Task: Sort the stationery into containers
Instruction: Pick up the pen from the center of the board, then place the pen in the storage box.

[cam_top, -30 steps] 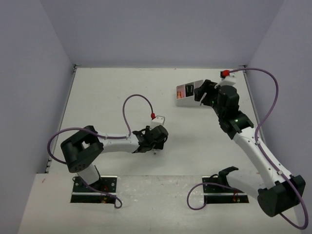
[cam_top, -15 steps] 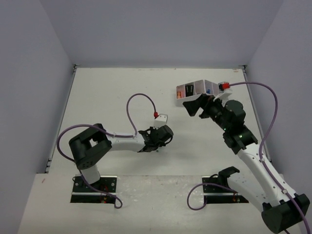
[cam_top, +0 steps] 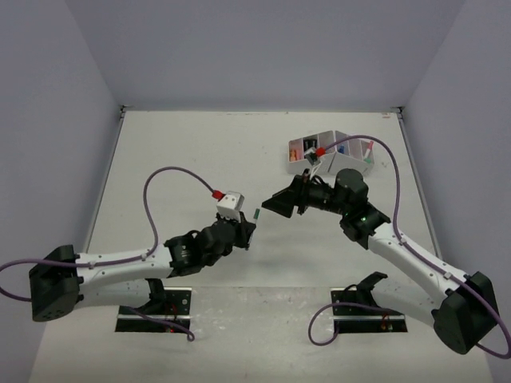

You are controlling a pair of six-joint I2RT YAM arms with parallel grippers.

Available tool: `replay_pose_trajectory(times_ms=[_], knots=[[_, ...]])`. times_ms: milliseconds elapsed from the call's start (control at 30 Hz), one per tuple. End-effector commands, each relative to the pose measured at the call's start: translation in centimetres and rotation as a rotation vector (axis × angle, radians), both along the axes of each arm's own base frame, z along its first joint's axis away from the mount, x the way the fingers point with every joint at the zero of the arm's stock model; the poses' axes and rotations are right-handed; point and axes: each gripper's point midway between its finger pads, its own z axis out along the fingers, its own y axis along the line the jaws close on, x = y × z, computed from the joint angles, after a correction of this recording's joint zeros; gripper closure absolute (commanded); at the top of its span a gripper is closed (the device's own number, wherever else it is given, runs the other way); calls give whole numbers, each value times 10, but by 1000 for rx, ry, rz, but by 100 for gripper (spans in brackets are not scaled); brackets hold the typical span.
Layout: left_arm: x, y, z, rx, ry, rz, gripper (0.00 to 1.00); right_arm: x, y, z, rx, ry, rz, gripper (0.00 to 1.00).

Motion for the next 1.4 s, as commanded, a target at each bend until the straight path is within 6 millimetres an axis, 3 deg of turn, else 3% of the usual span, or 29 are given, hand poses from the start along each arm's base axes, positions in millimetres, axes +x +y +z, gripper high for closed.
replay_pose_trajectory(times_ms=[0, 100, 333, 433, 500, 533, 567, 633, 700, 733, 800, 833, 900, 933, 967, 1067, 1100, 1167, 1233, 1367], knots=[[0, -10, 66, -221, -196, -83, 100, 10, 16, 1, -15, 13, -67, 19], [-8, -7, 90, -298, -260, -125, 100, 12, 24, -2, -23, 18, -101, 20], [-17, -5, 105, -362, -303, -172, 100, 4, 38, -15, -25, 75, -59, 32], [-17, -6, 107, -374, -310, -177, 100, -3, 44, -17, -5, 92, -20, 56], [-16, -7, 107, -371, -307, -170, 100, -9, 48, -17, 11, 98, 17, 88], [-14, -7, 107, -362, -308, -163, 100, -13, 50, -15, 29, 98, 45, 100], [-14, -7, 108, -363, -308, -163, 100, -14, 50, -13, 35, 98, 54, 100], [-9, -4, 102, -328, -288, -128, 68, -14, 50, -10, 40, 84, 55, 100], [-3, 0, 95, -274, -259, -88, 19, 1, 43, -12, 14, 65, -16, 100], [0, 2, 93, -247, -246, -65, 5, 16, 34, -15, -15, 62, -77, 100], [5, 4, 95, -215, -223, -26, 0, 59, 5, -24, -117, 28, -292, 100], [7, 12, 85, -161, -199, 8, 0, 86, -18, -18, -159, 11, -421, 100], [10, 27, 77, -91, -157, 71, 0, 132, -84, -25, -302, 22, -722, 100], [10, 37, 74, -56, -131, 106, 0, 156, -130, -22, -369, 15, -924, 100], [10, 38, 81, -71, -127, 119, 0, 161, -143, -26, -403, 24, -970, 100], [5, 56, 83, -14, -101, 143, 0, 191, -240, -3, -387, 10, -1370, 100], [3, 60, 84, -11, -102, 138, 0, 197, -257, 3, -377, -7, -1429, 100], [-1, 63, 89, -23, -107, 125, 0, 205, -282, 11, -379, -38, -1531, 100], [-4, 63, 86, -27, -103, 102, 0, 211, -317, 34, -386, -123, -1717, 100], [-8, 61, 80, -7, -92, 73, 0, 221, -343, 47, -408, -203, -1824, 100]])
